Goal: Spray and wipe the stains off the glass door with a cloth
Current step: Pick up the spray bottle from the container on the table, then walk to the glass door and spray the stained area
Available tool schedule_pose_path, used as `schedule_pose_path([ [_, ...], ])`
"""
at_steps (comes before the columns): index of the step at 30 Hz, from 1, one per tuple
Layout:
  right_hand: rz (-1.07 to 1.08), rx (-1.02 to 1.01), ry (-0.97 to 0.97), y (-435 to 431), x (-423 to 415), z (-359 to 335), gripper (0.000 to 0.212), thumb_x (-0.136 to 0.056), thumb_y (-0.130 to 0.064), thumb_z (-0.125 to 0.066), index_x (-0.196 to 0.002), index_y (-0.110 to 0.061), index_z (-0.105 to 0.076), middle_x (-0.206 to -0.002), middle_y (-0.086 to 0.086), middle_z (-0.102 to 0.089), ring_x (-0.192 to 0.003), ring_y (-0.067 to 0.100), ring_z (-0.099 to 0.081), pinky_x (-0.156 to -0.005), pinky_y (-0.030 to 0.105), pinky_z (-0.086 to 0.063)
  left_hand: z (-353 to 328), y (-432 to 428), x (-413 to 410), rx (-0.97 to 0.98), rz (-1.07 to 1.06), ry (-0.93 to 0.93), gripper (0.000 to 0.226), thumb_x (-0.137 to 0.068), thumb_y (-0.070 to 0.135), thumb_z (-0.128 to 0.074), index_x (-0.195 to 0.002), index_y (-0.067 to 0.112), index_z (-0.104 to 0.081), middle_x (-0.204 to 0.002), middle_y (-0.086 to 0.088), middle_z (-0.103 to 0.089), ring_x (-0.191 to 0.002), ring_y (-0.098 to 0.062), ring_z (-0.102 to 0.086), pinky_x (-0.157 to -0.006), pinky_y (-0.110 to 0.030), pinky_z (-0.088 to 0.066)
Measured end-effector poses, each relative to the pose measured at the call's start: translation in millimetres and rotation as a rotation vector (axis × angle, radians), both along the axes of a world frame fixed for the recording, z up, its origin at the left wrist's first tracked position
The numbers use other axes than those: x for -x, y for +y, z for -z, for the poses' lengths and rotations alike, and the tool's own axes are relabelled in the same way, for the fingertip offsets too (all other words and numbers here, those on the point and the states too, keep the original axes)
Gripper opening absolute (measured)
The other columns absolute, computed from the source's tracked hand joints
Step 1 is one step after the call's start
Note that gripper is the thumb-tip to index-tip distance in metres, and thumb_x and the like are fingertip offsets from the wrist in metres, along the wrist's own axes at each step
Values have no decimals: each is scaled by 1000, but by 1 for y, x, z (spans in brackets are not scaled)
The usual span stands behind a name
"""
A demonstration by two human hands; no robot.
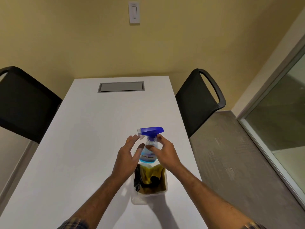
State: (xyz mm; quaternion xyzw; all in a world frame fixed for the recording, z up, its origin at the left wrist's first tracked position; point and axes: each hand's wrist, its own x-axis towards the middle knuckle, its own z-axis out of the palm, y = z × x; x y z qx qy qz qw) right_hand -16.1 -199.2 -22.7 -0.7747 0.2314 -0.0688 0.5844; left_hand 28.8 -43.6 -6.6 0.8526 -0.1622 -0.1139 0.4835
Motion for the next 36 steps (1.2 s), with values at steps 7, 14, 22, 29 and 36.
schedule_pose_path([
  [7, 65, -38, -110, 2, 23, -64, 50, -90, -33, -75, -135, -28, -54, -140, -6, -60, -125, 17, -57, -96, 29, -44, -51, 9, -3, -103, 206, 4, 81, -82, 63, -60, -156, 41, -33, -171, 8, -27, -159, -19, -22, -125, -52, -30],
  [14, 128, 12, -213, 7, 58, -125, 59, -88, -40, -75, -140, -22, -55, -138, -4, -63, -120, 13, -58, -85, 20, -46, -91, -1, 7, 37, 465, 69, 61, -85, 45, -77, -141, 31, -56, -140, 10, -64, -126, -17, -62, -110, -42, -54],
  [22, 307, -71, -299, -4, 140, -176, 35, -86, -32, -79, -117, -33, -62, -117, -10, -70, -109, 6, -63, -85, 27, -54, -130, -44, 50, 113, 729, 86, 49, -87, 33, -80, -133, 27, -63, -129, 8, -72, -119, -12, -68, -91, -19, -57],
  [29, 430, -118, -382, -31, 223, -216, 51, -81, -37, -80, -127, -22, -62, -116, -2, -72, -108, 14, -67, -75, 25, -54, -158, -100, 116, 158, 982, 184, 45, -86, 31, -82, -129, 30, -67, -125, 10, -76, -119, -11, -71, -95, -29, -61],
  [36, 341, -150, -531, -86, 337, -242, 47, -81, -34, -81, -122, -16, -67, -111, 14, -76, -107, 30, -72, -93, 45, -58, -186, -166, 209, 97, 1223, 253, 46, -90, 20, -79, -134, 24, -65, -132, 4, -73, -124, -14, -69, -97, -29, -60],
])
